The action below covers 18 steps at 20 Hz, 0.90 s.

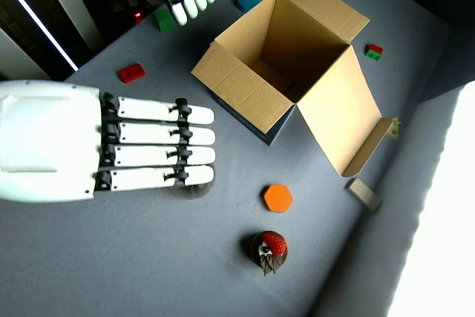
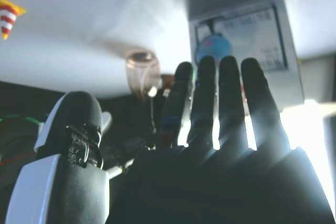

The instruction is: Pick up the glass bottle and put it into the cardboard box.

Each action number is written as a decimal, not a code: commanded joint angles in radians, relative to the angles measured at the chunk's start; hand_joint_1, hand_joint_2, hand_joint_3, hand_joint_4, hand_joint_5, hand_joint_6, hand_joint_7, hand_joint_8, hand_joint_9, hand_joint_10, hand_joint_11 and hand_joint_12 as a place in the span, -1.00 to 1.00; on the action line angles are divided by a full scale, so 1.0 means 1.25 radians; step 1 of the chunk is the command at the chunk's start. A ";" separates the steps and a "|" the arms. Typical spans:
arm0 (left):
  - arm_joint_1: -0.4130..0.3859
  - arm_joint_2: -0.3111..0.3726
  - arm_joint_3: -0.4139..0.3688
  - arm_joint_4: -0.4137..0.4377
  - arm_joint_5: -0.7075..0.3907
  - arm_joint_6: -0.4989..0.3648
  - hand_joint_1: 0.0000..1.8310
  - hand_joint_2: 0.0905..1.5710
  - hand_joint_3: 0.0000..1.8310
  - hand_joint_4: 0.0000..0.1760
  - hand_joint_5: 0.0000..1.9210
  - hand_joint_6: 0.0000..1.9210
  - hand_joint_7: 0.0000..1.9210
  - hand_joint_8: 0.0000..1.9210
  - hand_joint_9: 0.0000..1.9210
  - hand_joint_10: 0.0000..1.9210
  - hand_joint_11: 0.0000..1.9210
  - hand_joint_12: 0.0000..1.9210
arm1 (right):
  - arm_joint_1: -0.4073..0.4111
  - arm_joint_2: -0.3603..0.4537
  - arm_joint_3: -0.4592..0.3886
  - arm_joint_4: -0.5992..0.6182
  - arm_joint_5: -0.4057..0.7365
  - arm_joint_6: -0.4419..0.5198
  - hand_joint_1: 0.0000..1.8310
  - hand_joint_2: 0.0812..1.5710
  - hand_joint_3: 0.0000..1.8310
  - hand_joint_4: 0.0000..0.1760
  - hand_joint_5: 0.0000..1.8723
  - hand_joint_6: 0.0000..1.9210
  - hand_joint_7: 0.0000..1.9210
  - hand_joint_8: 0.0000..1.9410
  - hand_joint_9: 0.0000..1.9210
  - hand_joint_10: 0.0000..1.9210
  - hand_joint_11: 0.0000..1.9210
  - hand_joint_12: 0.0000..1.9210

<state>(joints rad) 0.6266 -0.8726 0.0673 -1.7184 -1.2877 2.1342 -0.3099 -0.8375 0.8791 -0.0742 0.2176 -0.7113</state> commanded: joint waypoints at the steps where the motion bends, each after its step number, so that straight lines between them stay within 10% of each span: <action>1: 0.007 -0.019 0.008 0.081 -0.044 -0.014 -1.00 0.49 -1.00 -0.74 -0.89 -1.00 -0.87 -1.00 -0.92 -1.00 -1.00 -0.86 | 0.005 -0.007 0.005 0.010 0.090 0.000 0.24 0.27 -0.96 -1.00 -0.93 -1.00 -0.92 -1.00 -1.00 -1.00 -1.00 -1.00; 8: 0.116 -0.074 0.066 0.222 -0.064 -0.109 -1.00 0.49 -1.00 -0.74 -0.90 -1.00 -0.88 -1.00 -0.93 -1.00 -1.00 -0.89 | 0.001 -0.080 0.068 0.151 0.054 -0.079 0.24 0.27 -0.96 -1.00 -0.93 -1.00 -0.92 -1.00 -1.00 -1.00 -1.00 -1.00; 18: 0.171 -0.049 0.176 0.307 0.121 -0.147 -1.00 0.50 -1.00 -0.74 -0.89 -1.00 -0.88 -1.00 -0.93 -1.00 -1.00 -0.90 | -0.035 -0.166 0.169 0.224 -0.030 -0.077 0.23 0.28 -0.96 -1.00 -0.93 -1.00 -0.91 -1.00 -0.99 -1.00 -1.00 -1.00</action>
<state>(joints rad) 0.8444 -0.9371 0.2859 -1.4155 -1.1137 1.9560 -0.3534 -1.0412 1.0943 0.2115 0.1440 -0.8074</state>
